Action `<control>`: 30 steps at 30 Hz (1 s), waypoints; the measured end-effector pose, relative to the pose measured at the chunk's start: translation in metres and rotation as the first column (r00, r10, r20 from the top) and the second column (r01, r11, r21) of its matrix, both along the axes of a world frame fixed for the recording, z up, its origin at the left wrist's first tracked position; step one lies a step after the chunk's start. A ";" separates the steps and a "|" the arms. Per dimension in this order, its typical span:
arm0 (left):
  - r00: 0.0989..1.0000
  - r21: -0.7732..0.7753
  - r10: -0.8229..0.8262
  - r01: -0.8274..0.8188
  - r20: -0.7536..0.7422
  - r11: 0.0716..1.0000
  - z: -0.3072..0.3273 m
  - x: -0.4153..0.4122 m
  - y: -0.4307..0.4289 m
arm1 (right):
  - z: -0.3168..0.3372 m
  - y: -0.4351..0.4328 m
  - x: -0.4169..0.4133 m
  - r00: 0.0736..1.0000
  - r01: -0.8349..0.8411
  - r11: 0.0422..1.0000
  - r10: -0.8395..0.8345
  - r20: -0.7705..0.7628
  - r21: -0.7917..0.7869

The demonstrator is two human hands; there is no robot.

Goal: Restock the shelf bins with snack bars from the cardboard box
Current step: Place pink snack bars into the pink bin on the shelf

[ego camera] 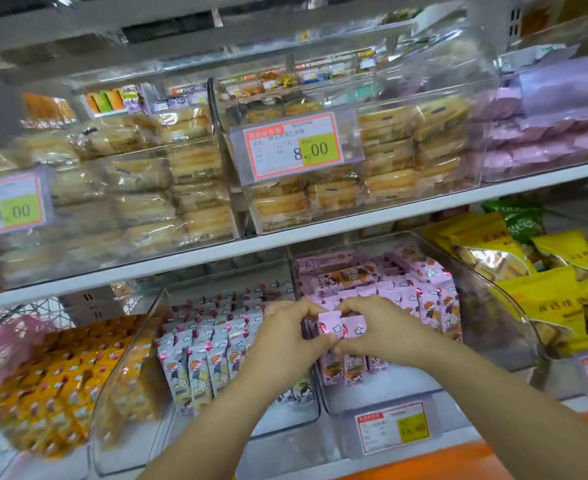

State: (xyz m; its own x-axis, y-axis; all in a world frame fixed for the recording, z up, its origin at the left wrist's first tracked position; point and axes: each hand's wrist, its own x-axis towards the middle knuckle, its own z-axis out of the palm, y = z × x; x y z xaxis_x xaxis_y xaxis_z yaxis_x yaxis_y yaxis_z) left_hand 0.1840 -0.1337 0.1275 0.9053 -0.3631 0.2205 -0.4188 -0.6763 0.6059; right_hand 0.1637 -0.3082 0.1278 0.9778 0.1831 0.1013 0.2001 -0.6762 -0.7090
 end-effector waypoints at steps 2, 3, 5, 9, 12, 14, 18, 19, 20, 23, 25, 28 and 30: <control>0.999 0.054 0.028 -0.030 0.037 0.998 0.001 -0.003 0.001 | -0.003 0.001 0.003 1.000 0.018 0.999 -0.018 -0.006 -0.050; 0.998 0.070 0.037 -0.041 0.056 0.997 0.003 -0.003 0.002 | -0.004 0.000 0.005 1.000 0.010 0.995 -0.012 -0.021 -0.094; 0.993 0.107 0.052 -0.063 0.103 0.992 0.010 -0.004 0.004 | -0.005 -0.005 0.007 0.999 -0.017 0.979 0.009 -0.039 -0.201; 0.985 0.230 0.065 -0.100 0.158 0.968 0.022 -0.006 0.001 | -0.005 -0.022 0.007 0.996 0.059 0.961 -0.073 -0.045 -0.269; 0.989 0.245 0.054 -0.087 0.140 0.966 0.022 -0.007 -0.002 | 0.000 -0.034 0.005 0.991 0.126 0.949 -0.132 -0.002 -0.289; 0.990 0.294 0.027 -0.067 0.137 0.953 0.023 -0.006 -0.006 | 0.002 -0.041 0.004 0.988 0.154 0.942 -0.156 0.015 -0.297; 0.986 0.529 -0.054 -0.038 0.158 0.848 0.028 0.002 -0.023 | -0.008 -0.035 0.004 0.991 0.127 0.964 -0.131 0.001 -0.235; 0.984 0.576 -0.062 -0.045 0.165 0.816 0.029 0.005 -0.027 | -0.011 -0.030 0.005 0.993 0.120 0.966 -0.120 0.013 -0.231; 0.985 0.611 -0.058 -0.054 0.162 0.790 0.029 0.008 -0.029 | -0.013 -0.025 0.006 0.993 0.116 0.965 -0.111 0.037 -0.235; 0.989 0.675 -0.026 -0.079 0.143 0.733 0.028 0.013 -0.034 | -0.016 -0.012 0.010 0.989 0.123 0.959 -0.099 0.106 -0.254; 0.983 0.721 -0.019 -0.120 0.182 0.683 0.029 0.015 -0.036 | -0.019 -0.004 0.013 0.987 0.119 0.964 -0.089 0.133 -0.239; 0.981 0.725 0.016 -0.153 0.192 0.672 0.030 0.018 -0.037 | -0.024 0.005 0.015 0.988 0.103 0.974 -0.076 0.135 -0.203; 0.984 0.684 0.031 -0.143 0.174 0.716 0.030 0.019 -0.036 | -0.023 0.004 0.015 0.986 0.112 0.979 -0.089 0.139 -0.170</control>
State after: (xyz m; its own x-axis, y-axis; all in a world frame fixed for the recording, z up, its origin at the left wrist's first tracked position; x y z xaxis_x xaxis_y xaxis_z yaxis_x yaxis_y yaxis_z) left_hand 0.2027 -0.1694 0.1572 0.9204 -0.3854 0.0652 -0.3777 -0.9199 -0.1055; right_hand 0.1788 -0.3040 0.1049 0.9728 0.1112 0.2033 0.2074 -0.8094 -0.5494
